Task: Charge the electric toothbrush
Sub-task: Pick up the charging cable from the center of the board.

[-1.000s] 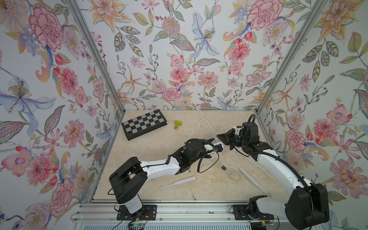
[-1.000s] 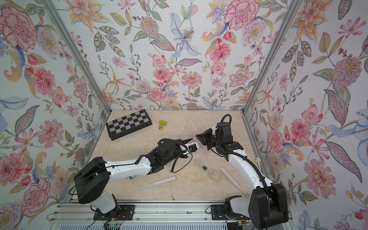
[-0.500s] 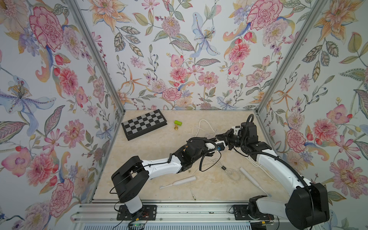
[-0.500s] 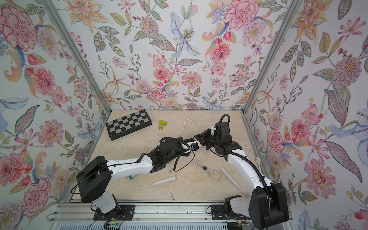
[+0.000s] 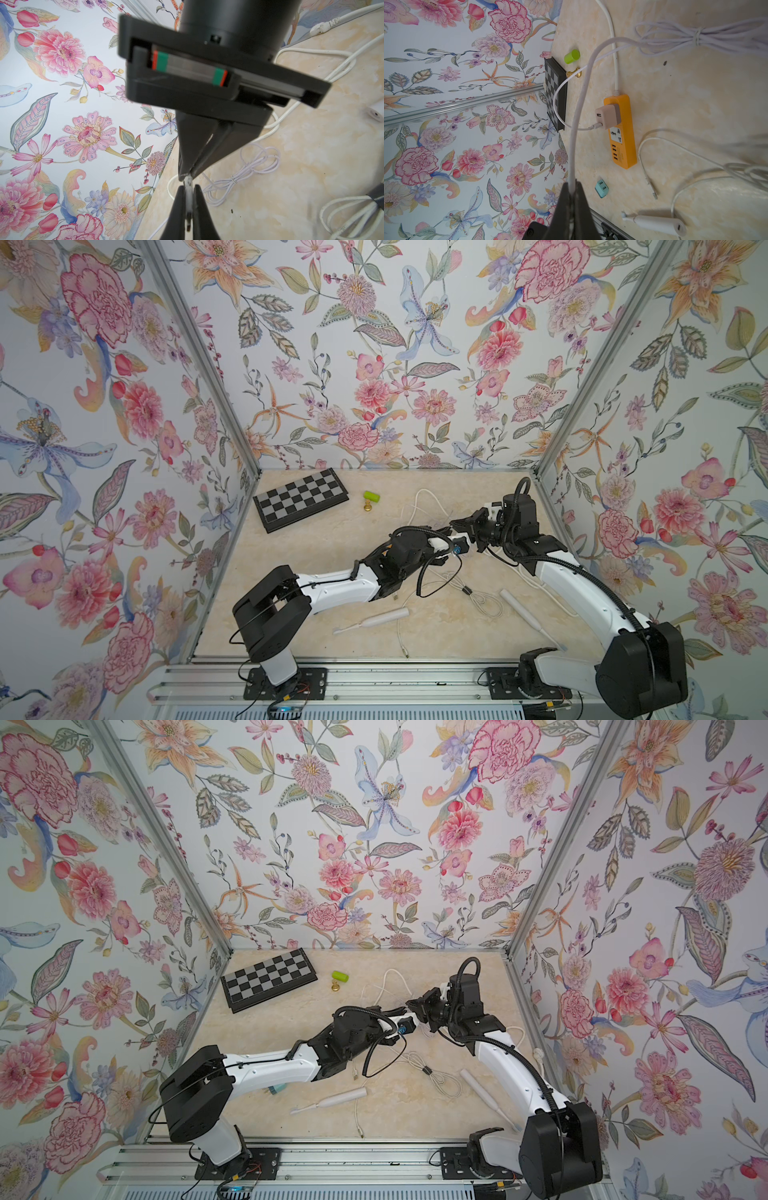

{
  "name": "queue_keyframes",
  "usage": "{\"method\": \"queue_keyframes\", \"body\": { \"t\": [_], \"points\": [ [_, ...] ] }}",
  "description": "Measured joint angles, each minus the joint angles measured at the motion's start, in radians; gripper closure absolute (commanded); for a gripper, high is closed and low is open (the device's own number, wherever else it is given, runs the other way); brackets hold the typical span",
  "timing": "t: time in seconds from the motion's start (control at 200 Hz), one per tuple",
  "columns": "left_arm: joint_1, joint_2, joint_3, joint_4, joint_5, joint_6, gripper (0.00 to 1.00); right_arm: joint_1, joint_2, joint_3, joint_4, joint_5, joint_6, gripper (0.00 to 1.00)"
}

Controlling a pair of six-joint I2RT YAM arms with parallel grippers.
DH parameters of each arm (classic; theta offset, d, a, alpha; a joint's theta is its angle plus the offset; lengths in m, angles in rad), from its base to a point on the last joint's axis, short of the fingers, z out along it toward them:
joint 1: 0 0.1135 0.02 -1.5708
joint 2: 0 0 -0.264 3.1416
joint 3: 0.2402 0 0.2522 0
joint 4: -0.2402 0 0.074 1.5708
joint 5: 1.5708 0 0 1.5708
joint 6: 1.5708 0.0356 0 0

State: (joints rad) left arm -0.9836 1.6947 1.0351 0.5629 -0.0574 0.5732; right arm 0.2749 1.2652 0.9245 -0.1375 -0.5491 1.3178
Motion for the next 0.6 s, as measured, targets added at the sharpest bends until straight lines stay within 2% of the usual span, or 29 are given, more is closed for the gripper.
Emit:
{"method": "queue_keyframes", "body": {
  "t": [0.165,0.395,0.49,0.6],
  "points": [
    [0.003,0.000,0.000,-0.001,0.001,-0.029,1.00,0.001,0.000,0.000,0.000,0.001,-0.002,0.90],
    [0.036,-0.014,0.067,-0.139,0.012,-0.167,1.00,-0.005,-0.017,0.005,0.000,0.016,-0.077,0.66],
    [0.059,-0.037,0.104,-0.213,0.029,-0.257,1.00,-0.026,-0.040,0.005,0.002,0.021,-0.164,0.62],
    [0.098,-0.073,0.150,-0.319,0.075,-0.393,1.00,-0.050,-0.077,0.006,0.003,0.051,-0.371,0.61]
  ]
}}
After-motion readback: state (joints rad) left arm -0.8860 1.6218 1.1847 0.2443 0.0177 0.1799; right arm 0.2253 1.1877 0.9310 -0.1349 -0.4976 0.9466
